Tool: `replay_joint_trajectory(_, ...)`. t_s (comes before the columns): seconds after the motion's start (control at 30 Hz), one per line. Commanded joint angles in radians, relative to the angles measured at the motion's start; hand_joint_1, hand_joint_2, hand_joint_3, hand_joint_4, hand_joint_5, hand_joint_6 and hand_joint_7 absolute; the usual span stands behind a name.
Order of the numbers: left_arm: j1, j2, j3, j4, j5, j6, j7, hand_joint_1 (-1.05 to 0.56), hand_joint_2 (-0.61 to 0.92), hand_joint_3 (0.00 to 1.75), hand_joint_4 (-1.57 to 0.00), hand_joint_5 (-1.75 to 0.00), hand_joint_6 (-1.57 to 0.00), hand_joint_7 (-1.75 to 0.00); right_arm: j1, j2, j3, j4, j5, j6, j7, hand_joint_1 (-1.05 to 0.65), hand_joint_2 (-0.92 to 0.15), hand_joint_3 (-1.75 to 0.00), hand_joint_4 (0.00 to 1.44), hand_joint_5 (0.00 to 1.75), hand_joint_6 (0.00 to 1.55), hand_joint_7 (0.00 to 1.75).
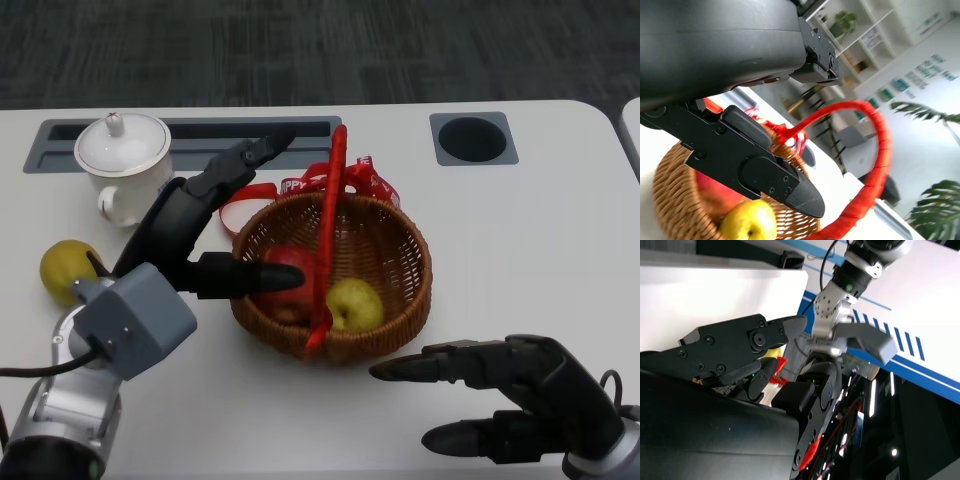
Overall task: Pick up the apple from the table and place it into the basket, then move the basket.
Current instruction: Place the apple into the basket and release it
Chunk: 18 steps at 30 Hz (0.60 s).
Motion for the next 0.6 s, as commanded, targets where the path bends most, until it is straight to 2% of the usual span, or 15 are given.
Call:
replay_joint_trajectory(0.03,0.075,0.028,0.031,-0.114,-0.020,0.011,0.017,-0.66,0.76,0.00,-0.29,-0.05,-0.42,-0.03,-0.083,-0.020,-0.028,0.049,0.004,-0.044,0.001,-0.32,-0.88,0.00,0.89,0.01,0.84,0.00)
replay_joint_trajectory(0.17,0.186,0.050,0.062,-0.277,-0.033,0.053,0.017,-0.53,0.78,0.01,-0.48,-0.05,-0.53,-0.03,-0.198,-0.063,-0.041,0.141,0.002,-0.114,0.046,-0.36,-0.86,0.00,0.84,0.00,0.78,0.00)
replay_joint_trajectory(0.33,0.327,0.089,0.098,-0.470,-0.031,0.109,0.011,-0.46,0.79,0.00,-0.58,-0.04,-0.59,-0.02,-0.335,-0.132,-0.037,0.242,-0.058,-0.204,0.062,-0.49,-0.83,0.00,0.78,0.00,0.71,0.00)
replay_joint_trajectory(0.47,0.404,0.110,0.117,-0.536,-0.028,0.093,0.010,-0.44,0.79,0.00,-0.63,-0.04,-0.62,-0.02,-0.461,-0.178,-0.021,0.361,-0.131,-0.254,0.072,-0.54,-0.83,0.00,0.72,0.00,0.66,0.00)
replay_joint_trajectory(0.6,0.456,0.117,0.129,-0.563,-0.049,0.084,0.004,-0.43,0.77,0.00,-0.65,-0.03,-0.63,-0.02,-0.578,-0.204,-0.013,0.491,-0.274,-0.297,0.026,-0.56,-0.82,0.00,0.68,0.00,0.65,0.00)
